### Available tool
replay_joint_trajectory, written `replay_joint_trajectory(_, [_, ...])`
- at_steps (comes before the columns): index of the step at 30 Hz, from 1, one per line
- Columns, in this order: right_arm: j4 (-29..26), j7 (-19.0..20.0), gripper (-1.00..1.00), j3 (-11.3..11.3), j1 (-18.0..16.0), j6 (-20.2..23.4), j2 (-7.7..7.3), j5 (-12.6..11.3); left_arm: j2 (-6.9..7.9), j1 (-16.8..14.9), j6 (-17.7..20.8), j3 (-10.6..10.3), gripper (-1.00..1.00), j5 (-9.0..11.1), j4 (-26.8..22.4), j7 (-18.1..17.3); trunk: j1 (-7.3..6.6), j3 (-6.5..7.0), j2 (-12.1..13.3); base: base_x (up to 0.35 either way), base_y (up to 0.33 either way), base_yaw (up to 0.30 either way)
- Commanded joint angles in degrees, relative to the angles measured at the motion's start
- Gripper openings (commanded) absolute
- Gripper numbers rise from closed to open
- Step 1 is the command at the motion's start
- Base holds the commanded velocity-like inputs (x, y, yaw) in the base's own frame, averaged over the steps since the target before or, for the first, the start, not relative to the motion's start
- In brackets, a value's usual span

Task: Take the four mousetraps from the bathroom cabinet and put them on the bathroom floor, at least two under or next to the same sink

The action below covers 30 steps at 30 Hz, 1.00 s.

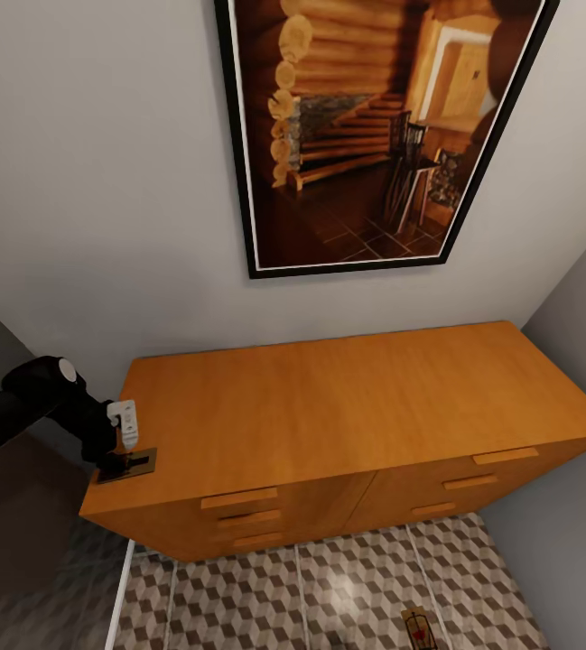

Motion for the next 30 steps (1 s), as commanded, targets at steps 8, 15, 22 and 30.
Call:
replay_joint_trajectory(8, [0.0, -0.5, -1.00, 0.4, 0.0, -0.1, 0.01, 0.1, 0.02, -0.1, 0.5, -0.9, 1.00, -0.3, -0.1, -0.3, 0.03, -0.10, -0.1, 0.000, 0.000, 0.000])
replay_joint_trajectory(15, [0.1, -0.5, -1.00, 0.4, 0.0, -0.1, 0.01, 0.1, 0.00, -0.1, 0.5, -2.1, 1.00, -0.3, -0.1, -0.3, 0.03, -0.10, -0.1, 0.000, 0.000, 0.000])
replay_joint_trajectory(22, [0.1, -0.5, -1.00, 0.4, 0.0, -0.1, 0.01, 0.1, -0.32, -0.1, 0.6, -2.6, 1.00, -0.3, 0.0, -0.3, 0.03, -0.10, -0.1, 0.000, 0.000, 0.000])
replay_joint_trajectory(30, [0.1, -0.5, -1.00, 0.4, 0.0, -0.1, 0.01, 0.1, -0.74, -0.1, 0.6, -3.5, 1.00, -0.3, 0.6, -0.3, 0.03, -0.10, -0.1, 0.000, 0.000, 0.000])
